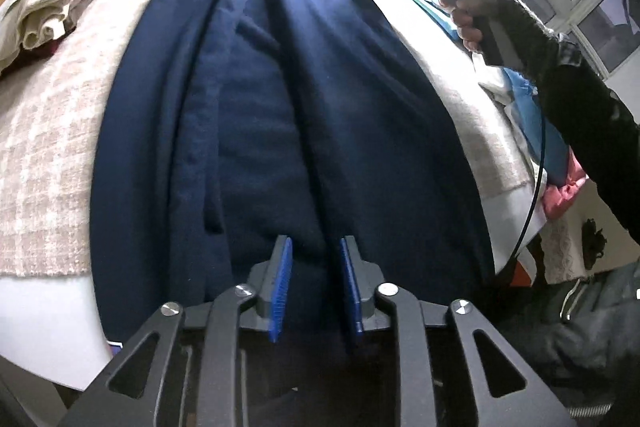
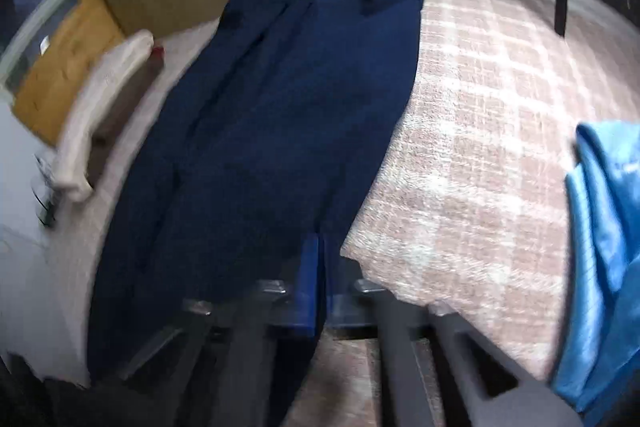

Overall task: Fold clothes
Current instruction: 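Move both tools to the navy garment waistband end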

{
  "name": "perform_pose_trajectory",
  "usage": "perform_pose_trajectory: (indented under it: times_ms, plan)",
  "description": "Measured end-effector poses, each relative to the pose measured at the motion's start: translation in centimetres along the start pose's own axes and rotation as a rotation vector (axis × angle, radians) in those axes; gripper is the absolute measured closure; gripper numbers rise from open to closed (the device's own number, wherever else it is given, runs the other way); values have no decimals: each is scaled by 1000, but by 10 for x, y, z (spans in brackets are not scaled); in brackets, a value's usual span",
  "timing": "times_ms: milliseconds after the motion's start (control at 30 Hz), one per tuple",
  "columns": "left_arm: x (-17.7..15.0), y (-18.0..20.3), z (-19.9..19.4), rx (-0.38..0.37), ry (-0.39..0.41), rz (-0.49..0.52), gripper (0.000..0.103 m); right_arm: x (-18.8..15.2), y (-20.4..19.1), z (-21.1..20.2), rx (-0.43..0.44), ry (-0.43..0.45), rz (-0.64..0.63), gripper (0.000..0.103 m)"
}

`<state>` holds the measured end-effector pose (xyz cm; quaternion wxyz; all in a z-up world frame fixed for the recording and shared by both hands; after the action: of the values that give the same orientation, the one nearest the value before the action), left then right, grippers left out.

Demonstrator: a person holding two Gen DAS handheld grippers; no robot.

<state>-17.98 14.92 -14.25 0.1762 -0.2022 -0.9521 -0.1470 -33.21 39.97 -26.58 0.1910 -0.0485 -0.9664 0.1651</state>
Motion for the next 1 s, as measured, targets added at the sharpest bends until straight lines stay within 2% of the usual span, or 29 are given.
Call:
perform_pose_trajectory:
  times_ms: [67,167,233,267,333,433,467,500,567,633,733,767,800,900,967,1000]
  plan:
    - [0,2,-1,10,-15,7,79,3,9,-5,-7,16,24,100]
    - [5,5,-3,17,-33,-1,79,3,16,-4,30,-36,54,98]
    - [14,9,-2,6,-20,0,79,5,14,-4,18,-50,57,83]
    - [18,12,-2,11,-13,5,79,6,12,-7,2,-29,48,70]
    - [26,18,-1,9,-1,17,78,8,8,-13,-56,40,6,68]
    - [30,28,12,-10,-25,49,77,16,2,-8,-162,93,-94,68]
    - [30,31,16,-7,-36,63,76,18,0,-8,-167,96,-107,68]
    - [30,34,16,-3,-31,82,74,19,-1,-11,-148,107,-102,68]
    - [30,37,15,-3,-24,93,71,18,-13,-24,-53,161,-124,68]
    - [29,38,13,-10,-18,83,70,11,-30,-22,41,129,-179,67]
    - [21,33,-5,-1,2,28,70,6,-28,-1,-57,43,-210,67]
    - [11,29,-17,23,20,-6,70,4,-26,6,-98,17,-217,67]
    - [1,26,-30,48,38,-39,70,4,-23,3,-96,15,-195,67]
    - [-49,13,-64,149,63,-178,68,-2,-32,-27,9,39,-142,67]
    - [-81,5,-76,197,57,-263,68,-19,-57,-39,130,-11,-141,66]
    - [-98,4,-81,222,55,-303,68,-29,-70,-41,176,-40,-143,61]
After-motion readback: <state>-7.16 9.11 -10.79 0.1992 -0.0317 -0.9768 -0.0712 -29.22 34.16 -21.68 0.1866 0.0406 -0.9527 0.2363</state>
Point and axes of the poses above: each gripper's, at about its wrist camera, not at the fingertips, and z roughly the way its jaws point, y to its right, x to its top, the point moved 4 cm from there along z, roughly the way its jaws point, and after that the axes turned 13 degrees about z, right-handed, at the moved point
